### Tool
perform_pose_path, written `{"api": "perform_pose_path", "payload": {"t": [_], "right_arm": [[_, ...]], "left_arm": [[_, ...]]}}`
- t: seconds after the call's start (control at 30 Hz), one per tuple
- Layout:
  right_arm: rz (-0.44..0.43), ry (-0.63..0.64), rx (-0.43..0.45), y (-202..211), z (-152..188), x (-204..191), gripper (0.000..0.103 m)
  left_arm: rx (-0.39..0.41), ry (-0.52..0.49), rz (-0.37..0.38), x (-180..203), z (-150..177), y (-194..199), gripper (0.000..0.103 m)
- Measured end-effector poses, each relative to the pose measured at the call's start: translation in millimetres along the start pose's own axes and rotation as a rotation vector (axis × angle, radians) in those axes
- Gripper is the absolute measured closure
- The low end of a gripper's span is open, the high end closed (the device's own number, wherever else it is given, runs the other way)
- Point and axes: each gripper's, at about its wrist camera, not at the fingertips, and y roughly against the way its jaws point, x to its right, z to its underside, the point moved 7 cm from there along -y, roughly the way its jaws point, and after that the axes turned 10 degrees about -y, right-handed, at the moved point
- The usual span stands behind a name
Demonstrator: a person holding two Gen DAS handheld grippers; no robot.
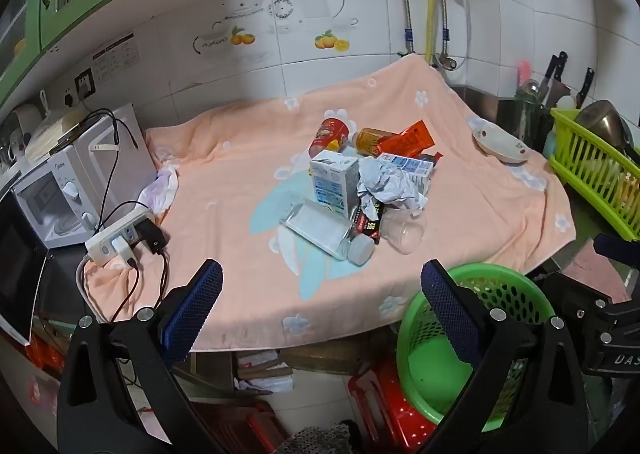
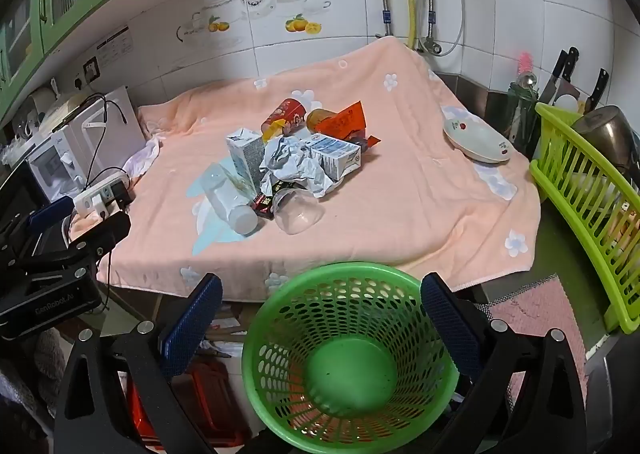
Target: Collect trash
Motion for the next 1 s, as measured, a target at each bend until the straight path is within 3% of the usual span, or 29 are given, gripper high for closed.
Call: {"api": "perform_pose_path", "payload": {"t": [1.0], "right_arm": [[-0.004,-0.007,0.035,10,-12,2,0.007]], "left_arm": [[0.034,0.006,-0.031,-4,-10,7,0.005]]}}
